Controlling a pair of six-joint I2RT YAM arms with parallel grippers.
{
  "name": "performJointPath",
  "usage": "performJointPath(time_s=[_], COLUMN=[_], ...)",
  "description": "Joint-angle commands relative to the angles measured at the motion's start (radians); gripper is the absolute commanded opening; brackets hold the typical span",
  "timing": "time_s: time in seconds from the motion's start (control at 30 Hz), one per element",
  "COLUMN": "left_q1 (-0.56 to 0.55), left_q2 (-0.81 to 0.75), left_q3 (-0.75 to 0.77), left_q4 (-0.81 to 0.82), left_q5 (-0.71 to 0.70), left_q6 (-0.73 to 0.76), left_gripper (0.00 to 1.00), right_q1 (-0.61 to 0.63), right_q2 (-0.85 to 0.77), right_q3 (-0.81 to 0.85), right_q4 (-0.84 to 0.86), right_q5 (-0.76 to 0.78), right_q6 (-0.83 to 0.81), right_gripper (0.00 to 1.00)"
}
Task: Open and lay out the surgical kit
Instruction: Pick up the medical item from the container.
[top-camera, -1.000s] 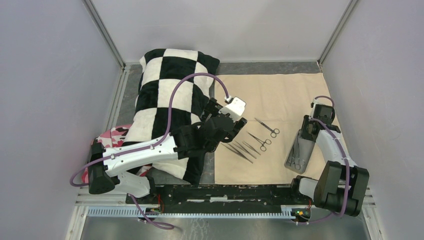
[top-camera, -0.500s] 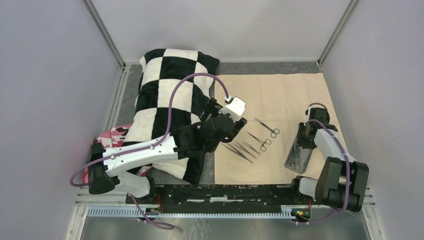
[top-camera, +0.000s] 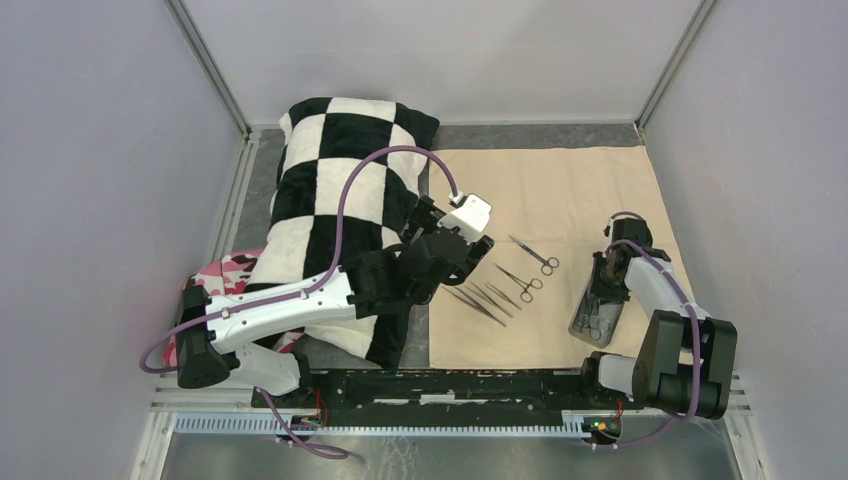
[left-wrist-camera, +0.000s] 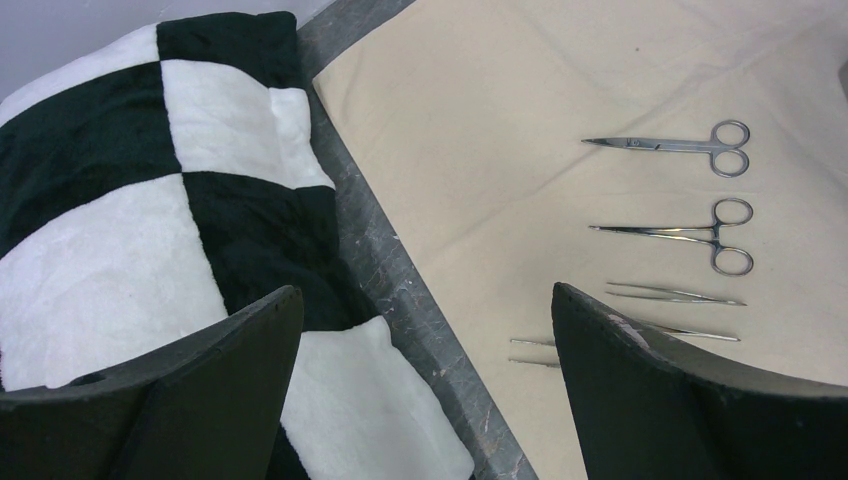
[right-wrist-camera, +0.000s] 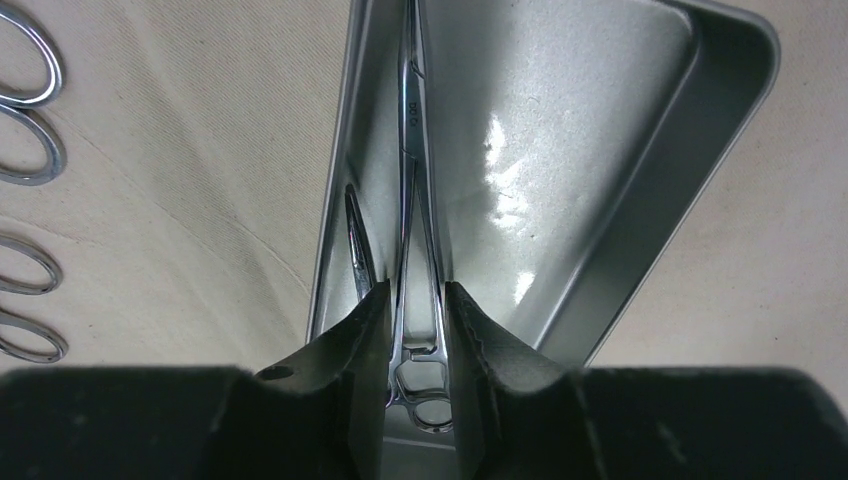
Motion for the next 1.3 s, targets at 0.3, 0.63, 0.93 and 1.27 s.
performJointPath(time_s=[0.3, 0.63, 0.93, 1.27], left_q1=[-0.007, -0.007, -0.015, -0.020], left_q2=[-0.021, -0.019, -0.023, -0.026], left_q3=[0.003, 0.003, 0.004, 0.006], left_q4=[0.042, 0.043, 0.042, 0.042], left_q5=[-0.008, -0.007, -0.004, -0.004], left_q6=[0.024, 0.024, 0.024, 0.024], left_gripper=[1.00, 1.00, 1.00, 1.00], right_q1=[0.006, 0.010, 0.007, 0.020], right_q2=[0.055, 0.013, -0.130, -0.227], right_q3=[-0.044, -0.043, -0.036, 0.037], right_q4=[0.019, 0.028, -0.005, 0.023], right_q5=[0.028, 0.057, 0.111, 0.091], right_q6=[0.026, 0.033, 0.076, 0.003], right_gripper=[0.32, 0.03, 0.00, 0.00])
